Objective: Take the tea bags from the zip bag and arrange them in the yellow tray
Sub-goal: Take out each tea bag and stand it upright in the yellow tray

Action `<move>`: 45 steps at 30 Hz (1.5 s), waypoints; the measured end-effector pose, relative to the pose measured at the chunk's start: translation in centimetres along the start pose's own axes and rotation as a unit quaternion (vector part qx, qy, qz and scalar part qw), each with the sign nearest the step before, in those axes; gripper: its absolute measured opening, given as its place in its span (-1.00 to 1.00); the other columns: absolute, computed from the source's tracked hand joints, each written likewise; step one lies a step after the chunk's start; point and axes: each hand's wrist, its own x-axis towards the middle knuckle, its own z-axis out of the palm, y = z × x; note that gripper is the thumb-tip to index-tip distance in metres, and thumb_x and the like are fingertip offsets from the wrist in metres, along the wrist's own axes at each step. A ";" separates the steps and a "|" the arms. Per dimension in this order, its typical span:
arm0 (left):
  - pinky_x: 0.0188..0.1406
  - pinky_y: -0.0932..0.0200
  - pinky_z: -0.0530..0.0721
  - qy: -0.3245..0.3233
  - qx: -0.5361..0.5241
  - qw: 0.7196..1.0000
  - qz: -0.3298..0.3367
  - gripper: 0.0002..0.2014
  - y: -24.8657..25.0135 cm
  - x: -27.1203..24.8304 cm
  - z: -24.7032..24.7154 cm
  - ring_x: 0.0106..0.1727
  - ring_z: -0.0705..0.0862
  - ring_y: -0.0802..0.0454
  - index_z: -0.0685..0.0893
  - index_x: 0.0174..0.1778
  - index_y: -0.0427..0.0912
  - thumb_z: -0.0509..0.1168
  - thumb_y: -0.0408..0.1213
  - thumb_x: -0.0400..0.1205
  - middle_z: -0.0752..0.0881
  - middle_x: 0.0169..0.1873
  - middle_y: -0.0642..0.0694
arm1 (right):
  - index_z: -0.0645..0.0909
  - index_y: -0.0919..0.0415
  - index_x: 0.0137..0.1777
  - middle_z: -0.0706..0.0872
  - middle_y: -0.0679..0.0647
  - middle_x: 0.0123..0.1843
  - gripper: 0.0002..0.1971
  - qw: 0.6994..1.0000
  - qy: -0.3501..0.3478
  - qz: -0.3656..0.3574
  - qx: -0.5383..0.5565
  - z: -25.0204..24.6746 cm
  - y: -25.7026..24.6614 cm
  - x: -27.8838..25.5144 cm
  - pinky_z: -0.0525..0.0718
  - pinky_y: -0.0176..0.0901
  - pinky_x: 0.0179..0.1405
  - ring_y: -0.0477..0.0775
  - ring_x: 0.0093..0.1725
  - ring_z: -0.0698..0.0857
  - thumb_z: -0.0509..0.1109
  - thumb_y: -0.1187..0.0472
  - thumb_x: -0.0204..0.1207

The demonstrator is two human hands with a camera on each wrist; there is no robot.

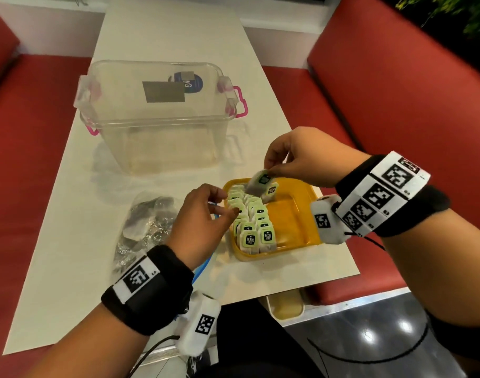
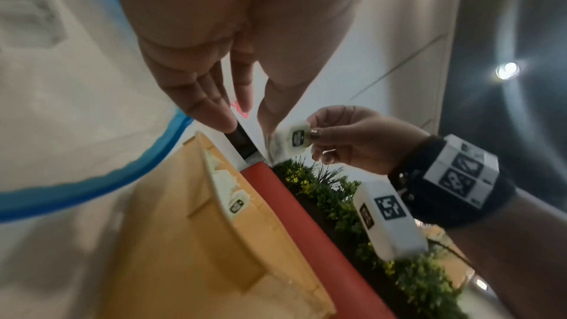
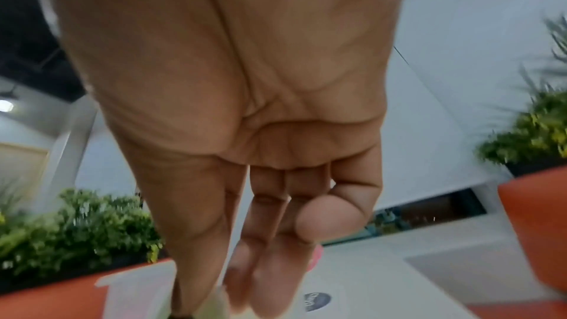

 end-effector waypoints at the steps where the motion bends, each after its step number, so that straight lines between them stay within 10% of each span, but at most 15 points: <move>1: -0.27 0.52 0.54 -0.002 0.038 0.999 0.002 -0.78 -0.3 -0.1 0.1 -0.15 0.69 0.25 0.56 0.04 -0.04 0.45 -0.26 0.56 0.59 0.05 -0.01 | 0.75 0.05 -0.07 0.76 -0.09 -0.18 -0.93 0.999 -0.003 0.011 -0.042 0.0 0.5 0.2 0.59 -0.26 -0.25 -0.15 -0.24 0.67 0.47 0.14 0.48; 10: 0.01 -0.16 0.71 -0.058 0.086 0.993 -0.056 -0.58 -1.4 -0.3 0.8 -0.13 0.75 -0.12 0.53 0.28 -0.17 0.46 -0.28 0.52 0.68 -0.13 0.00 | 0.73 0.05 -0.12 0.73 -0.01 -0.07 -0.88 0.971 -0.110 0.096 -0.191 4.2 3.0 3.4 0.51 -0.17 -0.21 0.09 -0.11 0.66 0.40 0.29 0.50; 34: -0.05 -0.04 0.74 -0.052 0.093 0.994 -0.010 -0.66 0.6 -2.3 -0.9 -0.22 0.77 0.04 0.56 0.30 -0.10 0.36 -0.16 0.63 0.69 -0.07 0.10 | 0.70 0.10 -0.03 0.74 0.03 -0.05 -0.88 0.992 0.002 0.057 -0.112 3.4 0.3 1.2 0.53 -0.17 -0.20 0.08 -0.06 0.67 0.44 0.10 0.52; 40: -0.46 0.30 0.65 0.064 0.077 0.995 0.003 -0.89 0.8 -3.3 -7.2 -0.46 0.74 0.15 0.68 0.06 -0.06 0.32 -0.23 0.65 0.72 -0.14 0.10 | 0.71 0.09 0.03 0.75 -0.02 -0.04 -0.87 0.998 -0.035 -0.029 -0.050 4.8 -5.8 -0.6 0.51 -0.21 -0.14 0.02 -0.03 0.66 0.42 0.12 0.53; 45: -0.43 0.38 0.44 0.122 0.177 0.976 -0.036 -0.92 -3.0 -4.8 -12.2 -0.39 0.70 0.15 0.69 -0.06 0.01 0.29 -0.24 0.66 0.73 -0.17 0.13 | 0.76 0.15 -0.08 0.79 0.05 -0.12 -0.86 0.987 -0.111 -0.095 -0.069 8.8 -9.9 -1.0 0.53 -0.17 -0.18 0.08 -0.08 0.70 0.44 0.11 0.50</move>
